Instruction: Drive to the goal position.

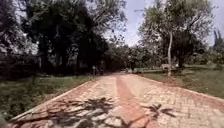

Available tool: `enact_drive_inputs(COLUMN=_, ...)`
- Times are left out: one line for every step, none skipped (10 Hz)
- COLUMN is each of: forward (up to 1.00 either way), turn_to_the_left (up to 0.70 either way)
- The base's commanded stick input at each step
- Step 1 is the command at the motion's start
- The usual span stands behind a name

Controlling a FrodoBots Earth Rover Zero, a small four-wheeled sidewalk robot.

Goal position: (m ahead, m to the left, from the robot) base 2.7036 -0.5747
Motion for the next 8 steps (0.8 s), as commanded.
enact_drive_inputs(forward=0.7, turn_to_the_left=0.0)
enact_drive_inputs(forward=0.7, turn_to_the_left=0.0)
enact_drive_inputs(forward=0.7, turn_to_the_left=0.0)
enact_drive_inputs(forward=0.7, turn_to_the_left=0.0)
enact_drive_inputs(forward=0.7, turn_to_the_left=0.0)
enact_drive_inputs(forward=0.7, turn_to_the_left=0.0)
enact_drive_inputs(forward=0.7, turn_to_the_left=0.0)
enact_drive_inputs(forward=0.7, turn_to_the_left=0.0)
